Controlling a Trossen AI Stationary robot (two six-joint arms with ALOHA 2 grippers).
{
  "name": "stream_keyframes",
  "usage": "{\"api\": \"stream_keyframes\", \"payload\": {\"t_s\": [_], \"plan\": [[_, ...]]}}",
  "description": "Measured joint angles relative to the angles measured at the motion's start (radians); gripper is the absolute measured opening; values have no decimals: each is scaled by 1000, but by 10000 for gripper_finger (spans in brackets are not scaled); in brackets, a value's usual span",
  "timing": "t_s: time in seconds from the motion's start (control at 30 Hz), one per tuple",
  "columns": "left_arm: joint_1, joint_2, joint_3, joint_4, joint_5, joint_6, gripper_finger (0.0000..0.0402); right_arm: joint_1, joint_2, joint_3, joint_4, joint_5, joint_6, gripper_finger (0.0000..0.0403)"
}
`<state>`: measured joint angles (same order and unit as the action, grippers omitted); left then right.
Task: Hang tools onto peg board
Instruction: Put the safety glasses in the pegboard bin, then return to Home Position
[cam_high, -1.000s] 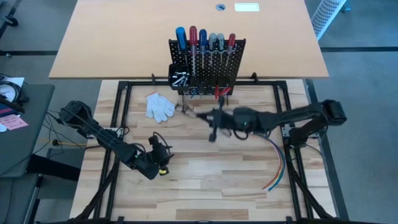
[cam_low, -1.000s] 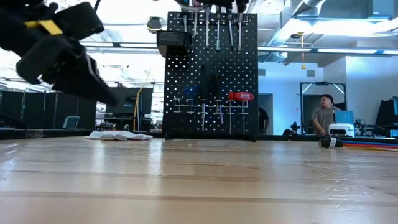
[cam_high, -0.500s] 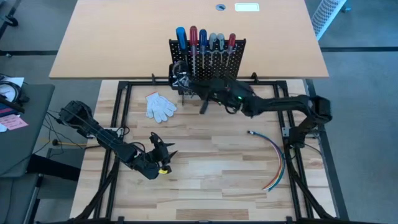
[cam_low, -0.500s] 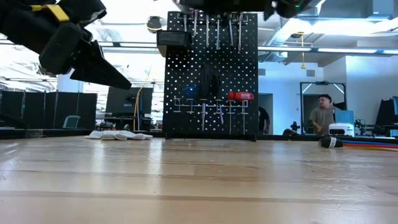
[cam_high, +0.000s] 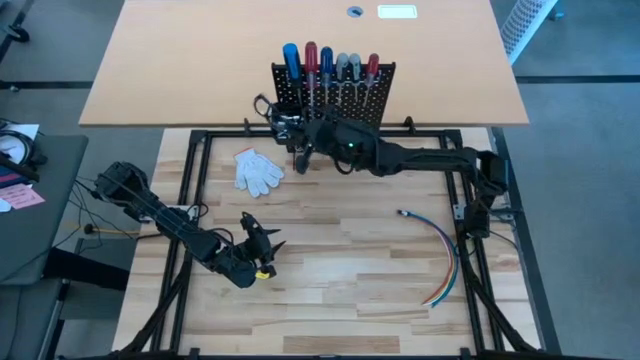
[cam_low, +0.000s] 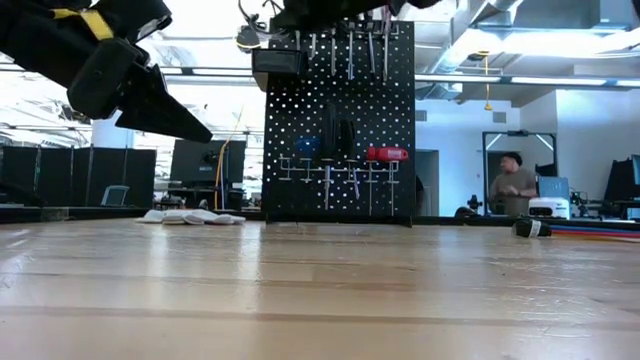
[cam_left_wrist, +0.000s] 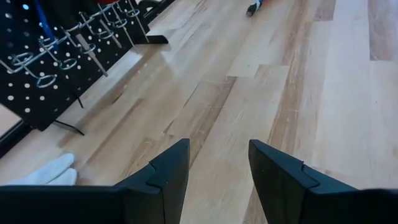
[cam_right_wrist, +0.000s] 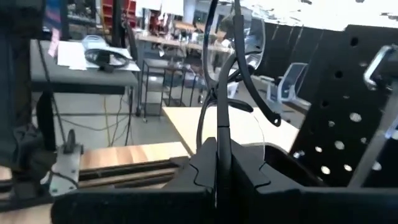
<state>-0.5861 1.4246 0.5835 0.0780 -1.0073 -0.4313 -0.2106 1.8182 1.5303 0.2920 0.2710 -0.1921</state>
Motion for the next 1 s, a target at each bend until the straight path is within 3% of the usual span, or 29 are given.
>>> {"api": "stream_keyframes", "payload": {"t_s": [0.17,0.33,1.0], "plan": [[0,0,0,0,0,-3,162,-8,2,17,-52,4,-26,32],[0,0,0,-8,0,-16,162,-7,2,17,-50,106,-30,56],[0,0,0,-13,2,-24,162,24,-28,17,-51,144,-193,202]]}}
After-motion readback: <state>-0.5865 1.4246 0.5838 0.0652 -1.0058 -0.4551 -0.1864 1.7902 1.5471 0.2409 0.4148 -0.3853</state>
